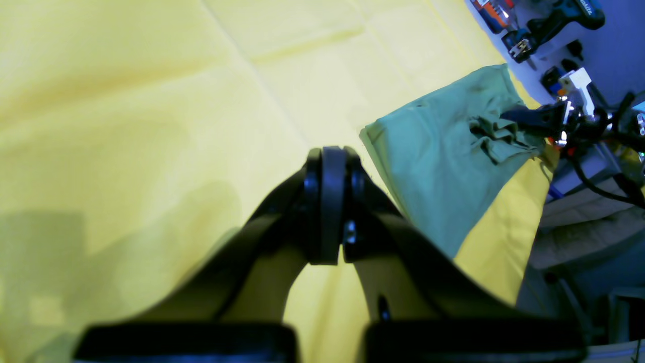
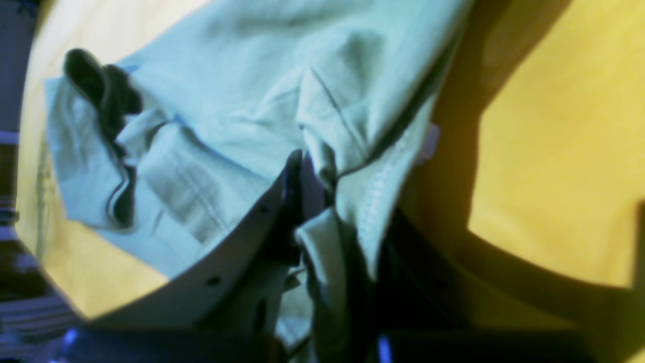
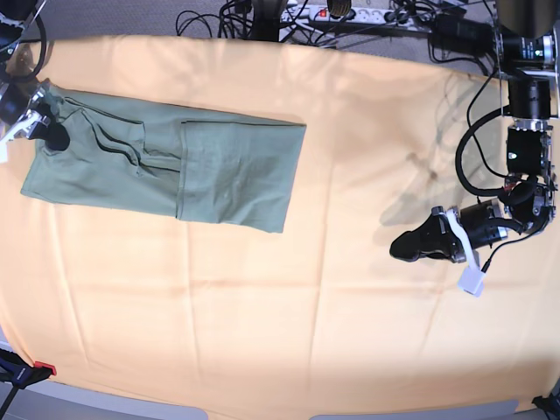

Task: Fold the T-shirt properly
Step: 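Lift the shirt's end with the right gripper and fold it over the stack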

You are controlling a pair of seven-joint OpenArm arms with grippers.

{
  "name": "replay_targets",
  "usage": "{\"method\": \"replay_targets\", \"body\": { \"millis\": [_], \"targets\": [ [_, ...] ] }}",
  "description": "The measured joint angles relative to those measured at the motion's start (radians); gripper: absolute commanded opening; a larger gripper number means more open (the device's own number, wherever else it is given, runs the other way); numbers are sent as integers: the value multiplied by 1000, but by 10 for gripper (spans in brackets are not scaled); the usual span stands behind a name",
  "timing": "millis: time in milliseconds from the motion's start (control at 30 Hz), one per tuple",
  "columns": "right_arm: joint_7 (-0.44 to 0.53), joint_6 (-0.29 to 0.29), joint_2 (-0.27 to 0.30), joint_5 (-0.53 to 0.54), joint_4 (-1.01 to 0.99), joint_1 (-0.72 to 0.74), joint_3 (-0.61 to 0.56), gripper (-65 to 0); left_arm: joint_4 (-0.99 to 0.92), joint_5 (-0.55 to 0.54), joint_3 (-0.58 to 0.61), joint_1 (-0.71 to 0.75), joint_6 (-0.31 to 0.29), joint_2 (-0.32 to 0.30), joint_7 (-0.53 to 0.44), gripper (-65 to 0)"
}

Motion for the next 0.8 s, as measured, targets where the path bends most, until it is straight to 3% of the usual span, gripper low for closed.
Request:
{"method": "replay_targets", "body": {
  "millis": [333, 433, 600, 800],
  "targets": [
    [5, -5, -4, -233, 348, 1, 30, -650, 0, 0, 0, 0, 0, 0, -1, -650],
    [8, -41, -6, -280, 476, -9, 30, -650, 0, 0, 0, 0, 0, 0, -1, -650],
    [24, -14, -92, -266, 707, -62, 32, -650, 0, 1, 0, 0, 0, 0, -2, -650],
    [19, -5, -186, -91, 925, -123, 31, -650, 0, 0, 0, 0, 0, 1, -3, -650]
  ]
}}
